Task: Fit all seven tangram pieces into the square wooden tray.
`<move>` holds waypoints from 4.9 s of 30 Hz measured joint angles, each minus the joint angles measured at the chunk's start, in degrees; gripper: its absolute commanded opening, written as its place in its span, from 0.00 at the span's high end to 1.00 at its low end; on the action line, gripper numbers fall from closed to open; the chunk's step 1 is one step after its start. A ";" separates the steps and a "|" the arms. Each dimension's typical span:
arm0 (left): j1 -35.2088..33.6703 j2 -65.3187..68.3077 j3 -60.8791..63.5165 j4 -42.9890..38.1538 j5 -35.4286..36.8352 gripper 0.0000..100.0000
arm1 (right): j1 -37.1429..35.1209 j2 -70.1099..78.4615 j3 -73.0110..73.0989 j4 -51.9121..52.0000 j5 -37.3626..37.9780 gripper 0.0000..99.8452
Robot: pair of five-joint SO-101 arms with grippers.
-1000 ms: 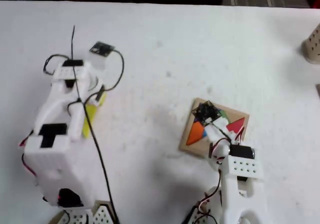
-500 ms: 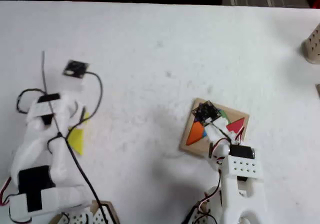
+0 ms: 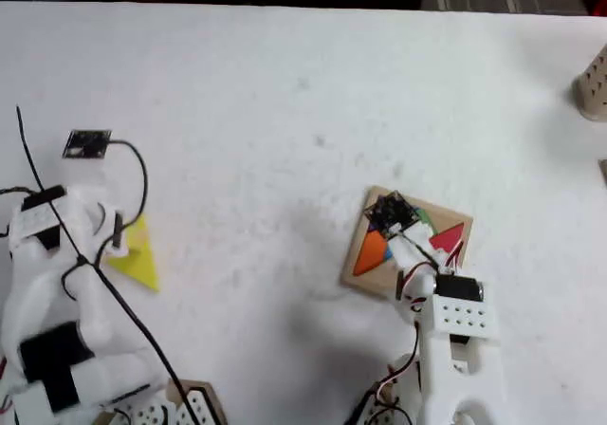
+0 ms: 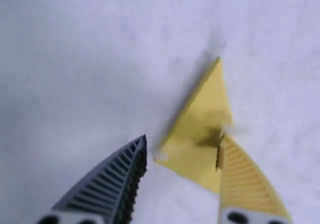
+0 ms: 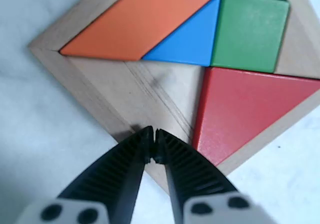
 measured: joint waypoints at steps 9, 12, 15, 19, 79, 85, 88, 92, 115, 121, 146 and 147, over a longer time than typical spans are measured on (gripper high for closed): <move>0.00 -18.29 10.90 0.09 -1.76 0.73 | 0.00 0.00 0.00 0.00 0.00 0.98; 0.00 -19.34 12.84 0.09 -1.85 0.73 | 0.00 0.00 0.00 0.00 0.00 0.98; 0.00 -19.69 14.42 0.09 -1.85 0.73 | 0.00 0.00 0.00 0.00 0.00 0.98; 0.00 -19.69 16.79 -0.62 -1.85 0.73 | 0.00 0.00 0.00 0.00 0.00 0.98; 0.35 -11.78 19.43 -12.57 18.20 0.60 | 0.00 -0.09 0.00 0.00 1.67 0.98; 0.26 -4.66 13.27 -12.22 18.29 0.60 | 0.00 -0.09 0.00 0.00 1.67 0.98; -1.76 -5.19 12.84 -12.22 19.60 0.59 | 0.00 -0.09 0.00 0.00 1.67 0.98; -1.76 -6.07 12.84 -12.22 21.01 0.60 | 0.00 -0.09 0.00 0.00 1.67 0.98; 5.19 1.14 6.24 -8.79 12.84 0.83 | 0.00 -0.09 0.00 0.00 1.67 0.98; 5.45 1.05 5.10 -8.88 12.75 0.86 | 0.00 -0.09 0.00 0.00 1.67 0.98; 6.33 2.46 1.41 -3.25 12.75 0.60 | 0.00 -0.09 0.00 0.00 1.67 0.98; 6.07 2.46 1.41 -3.16 12.75 0.60 | 0.00 -0.09 0.00 0.00 1.67 0.98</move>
